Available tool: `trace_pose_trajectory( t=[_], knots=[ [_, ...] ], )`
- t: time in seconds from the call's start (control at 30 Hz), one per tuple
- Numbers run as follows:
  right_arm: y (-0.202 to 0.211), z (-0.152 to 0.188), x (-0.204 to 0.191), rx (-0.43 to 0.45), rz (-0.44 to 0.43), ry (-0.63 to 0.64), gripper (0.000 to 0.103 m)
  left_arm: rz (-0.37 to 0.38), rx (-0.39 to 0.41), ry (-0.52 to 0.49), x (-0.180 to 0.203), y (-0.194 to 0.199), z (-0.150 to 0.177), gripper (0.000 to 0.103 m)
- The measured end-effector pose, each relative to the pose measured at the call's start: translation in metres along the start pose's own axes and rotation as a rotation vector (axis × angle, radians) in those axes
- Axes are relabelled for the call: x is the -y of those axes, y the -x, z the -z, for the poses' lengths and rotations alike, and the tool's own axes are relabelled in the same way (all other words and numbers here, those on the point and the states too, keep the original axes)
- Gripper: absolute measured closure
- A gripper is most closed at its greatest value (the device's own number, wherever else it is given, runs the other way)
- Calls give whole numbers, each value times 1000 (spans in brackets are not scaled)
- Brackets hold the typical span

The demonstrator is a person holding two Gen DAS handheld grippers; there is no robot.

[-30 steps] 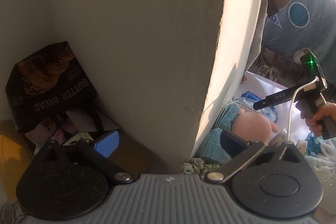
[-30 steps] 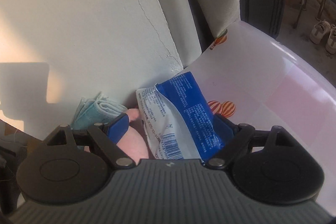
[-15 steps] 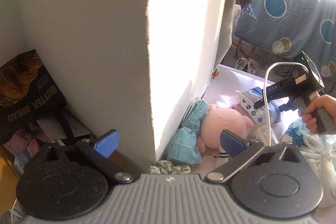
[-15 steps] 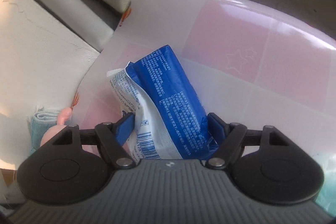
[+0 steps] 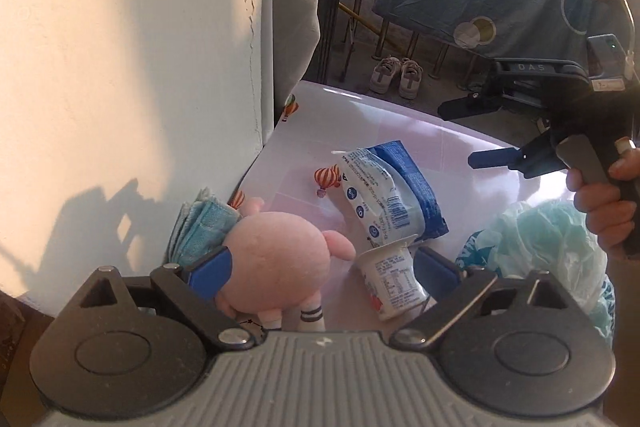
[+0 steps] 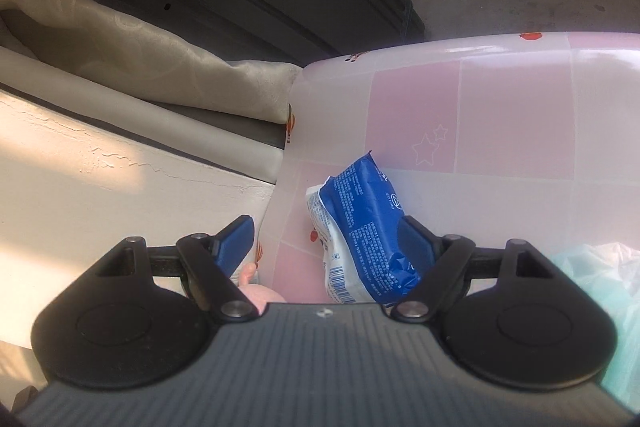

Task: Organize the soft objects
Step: 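Reach the right gripper to the blue wet-wipe pack by the wall and grasp it, then carry the wet-wipe pack into the cardboard box and release it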

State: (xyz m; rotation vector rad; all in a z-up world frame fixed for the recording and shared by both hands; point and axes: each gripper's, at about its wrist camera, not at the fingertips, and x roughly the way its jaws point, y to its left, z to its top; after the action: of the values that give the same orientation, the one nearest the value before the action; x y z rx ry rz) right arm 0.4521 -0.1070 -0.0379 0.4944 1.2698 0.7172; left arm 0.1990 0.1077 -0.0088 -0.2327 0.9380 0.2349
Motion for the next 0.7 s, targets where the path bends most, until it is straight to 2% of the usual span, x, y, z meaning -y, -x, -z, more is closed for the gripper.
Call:
trace_pose_trajectory(
  t=[0.13, 0.2, 0.33, 0.47, 0.57, 0.63, 0.7],
  knots=[
    [-11, -5, 9, -29, -37, -24, 24, -31, -101, 21, 18, -44, -17, 19],
    [-25, -5, 14, -51, -52, -37, 24, -41, -136, 43, 21, -60, -23, 22],
    [-50, -9, 23, -78, -50, -45, 28, -48, -162, 90, 24, -85, -37, 22],
    [-67, -13, 32, -88, -40, -57, 39, -42, -196, 77, 37, -99, -50, 22],
    [-76, -15, 39, -96, -31, -72, 42, -46, -223, 57, 46, -113, -55, 22],
    [-81, -15, 43, -104, -31, -78, 42, -63, -244, 57, 48, -125, -56, 29],
    [-84, -14, 47, -114, -17, -80, 42, -63, -268, 65, 48, -136, -56, 32]
  ],
)
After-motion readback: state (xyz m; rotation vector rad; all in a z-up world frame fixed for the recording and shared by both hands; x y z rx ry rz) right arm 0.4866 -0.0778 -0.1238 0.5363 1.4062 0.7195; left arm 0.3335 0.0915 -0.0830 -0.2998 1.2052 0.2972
